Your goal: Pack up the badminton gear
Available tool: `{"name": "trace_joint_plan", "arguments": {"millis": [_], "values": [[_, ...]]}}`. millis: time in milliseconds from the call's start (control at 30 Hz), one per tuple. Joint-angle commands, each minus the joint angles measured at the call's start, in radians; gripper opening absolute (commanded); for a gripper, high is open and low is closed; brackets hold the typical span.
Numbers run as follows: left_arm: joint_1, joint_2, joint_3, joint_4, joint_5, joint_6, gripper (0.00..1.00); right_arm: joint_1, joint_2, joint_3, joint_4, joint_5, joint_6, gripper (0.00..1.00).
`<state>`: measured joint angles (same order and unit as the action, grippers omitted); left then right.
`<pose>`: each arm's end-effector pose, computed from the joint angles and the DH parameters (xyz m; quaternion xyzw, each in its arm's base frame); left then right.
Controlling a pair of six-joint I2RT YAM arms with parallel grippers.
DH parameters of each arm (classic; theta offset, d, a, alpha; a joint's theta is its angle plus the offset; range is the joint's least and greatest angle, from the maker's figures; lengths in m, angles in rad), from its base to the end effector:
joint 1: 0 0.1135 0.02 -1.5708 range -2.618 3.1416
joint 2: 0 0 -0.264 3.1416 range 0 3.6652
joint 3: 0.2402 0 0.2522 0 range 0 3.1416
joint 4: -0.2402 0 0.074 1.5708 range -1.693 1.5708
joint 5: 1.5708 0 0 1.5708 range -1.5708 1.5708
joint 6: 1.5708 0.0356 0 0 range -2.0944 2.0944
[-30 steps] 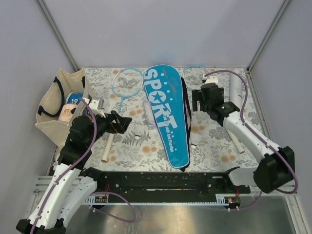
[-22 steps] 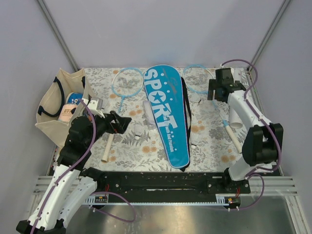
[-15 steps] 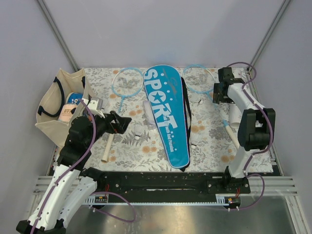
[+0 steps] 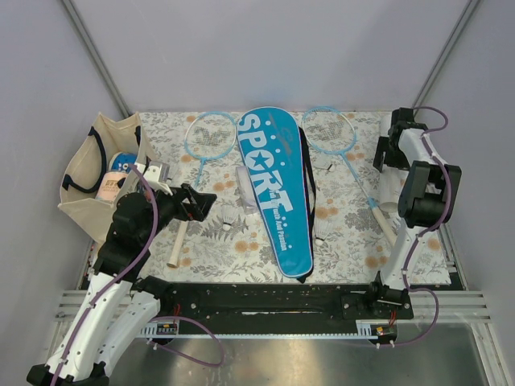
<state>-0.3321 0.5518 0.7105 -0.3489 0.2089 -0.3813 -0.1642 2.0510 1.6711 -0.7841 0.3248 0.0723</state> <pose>0.1247 -0.0508 0.3293 0.0475 0.7683 -0.2965 0.5654 0.4266 -0.0822 0.2136 0.1465 0.9559 -0.1673 0.1919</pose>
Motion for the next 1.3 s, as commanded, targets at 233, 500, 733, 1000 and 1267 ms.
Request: {"name": "trace_joint_plan", "arguments": {"millis": [233, 500, 733, 1000, 1267], "values": [[0.010, -0.003, -0.002, 0.044, 0.000, 0.019, 0.99, -0.009, 0.106, 0.095, -0.055, -0.115, -0.042, 0.91], [0.018, -0.010, -0.005, 0.047, 0.009, 0.024, 0.99, -0.021, 0.144, 0.144, -0.104, -0.139, -0.058, 0.86], [0.016, -0.016, -0.005, 0.048, 0.007, 0.025, 0.99, -0.026, 0.132, 0.147, -0.129, -0.133, -0.063, 0.61], [0.016, -0.033, -0.011, 0.048, 0.004, 0.027, 0.98, -0.026, 0.144, 0.159, -0.176, -0.139, -0.049, 0.77], [0.016, -0.020, -0.008, 0.047, 0.000, 0.030, 0.99, -0.026, 0.166, 0.173, -0.231, -0.150, -0.112, 0.76]]}}
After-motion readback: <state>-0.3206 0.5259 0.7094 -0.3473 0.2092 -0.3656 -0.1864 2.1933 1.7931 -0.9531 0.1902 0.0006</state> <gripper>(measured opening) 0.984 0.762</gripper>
